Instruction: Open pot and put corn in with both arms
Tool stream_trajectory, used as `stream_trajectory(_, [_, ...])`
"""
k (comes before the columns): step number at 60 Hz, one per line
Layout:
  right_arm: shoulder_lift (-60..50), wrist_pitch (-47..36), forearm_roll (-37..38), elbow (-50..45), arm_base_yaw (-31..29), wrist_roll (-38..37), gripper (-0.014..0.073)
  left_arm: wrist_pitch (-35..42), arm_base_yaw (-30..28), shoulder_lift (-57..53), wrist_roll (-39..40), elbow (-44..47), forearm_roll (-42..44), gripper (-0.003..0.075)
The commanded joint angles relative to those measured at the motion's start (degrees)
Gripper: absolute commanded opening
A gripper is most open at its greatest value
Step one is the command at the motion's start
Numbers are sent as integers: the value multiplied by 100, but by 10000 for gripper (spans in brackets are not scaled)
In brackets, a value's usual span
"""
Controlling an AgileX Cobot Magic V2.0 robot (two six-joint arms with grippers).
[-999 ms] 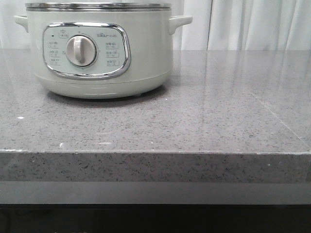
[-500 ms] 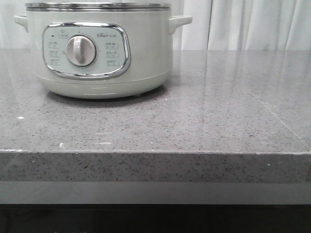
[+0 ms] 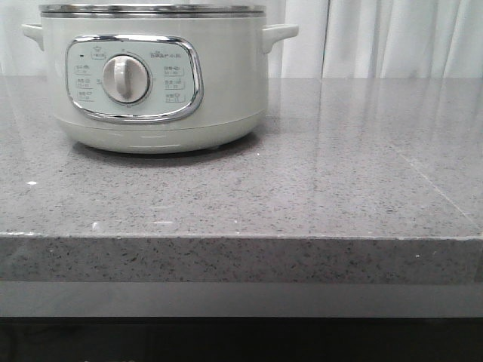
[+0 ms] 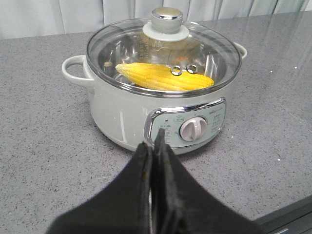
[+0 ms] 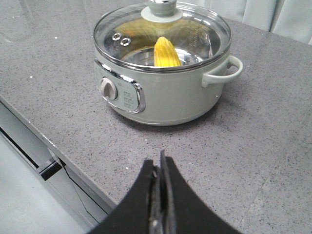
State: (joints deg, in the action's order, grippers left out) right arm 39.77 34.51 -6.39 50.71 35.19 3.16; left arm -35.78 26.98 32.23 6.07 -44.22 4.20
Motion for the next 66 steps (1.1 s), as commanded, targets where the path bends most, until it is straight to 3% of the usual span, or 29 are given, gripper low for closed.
stream_trajectory(1, [9,-386,-27,123,-12,31,-69,448,45,14,-2,-154,-28,-20])
stream_trajectory(10, [9,-386,-27,123,-12,31,-69,506,45,-11,-2,-98,-28,-20])
stream_trajectory(16, [9,-386,-27,123,-12,31,-69,954,-194,-207,-2,156,267,-20])
stream_trajectory(29, [9,-386,-27,123,-12,31,-69,2402,-1444,-1117,-2,1727,228,-20])
stream_trajectory(36, [9,-386,-27,123,-12,31,-69,3149,-1809,-1697,-2,2748,64,-20])
stream_trajectory(55, [9,-386,-27,123,-12,31,-69,4400,-1981,-2958,-2,4553,-522,-20])
stream_trajectory(58, [9,-386,-27,123,-12,31,-69,4062,-1981,-3154,-2,4503,-522,-20])
stream_trajectory(66, [11,-378,-27,123,-12,31,-69,4087,-2013,-3326,-2,4531,-512,-20])
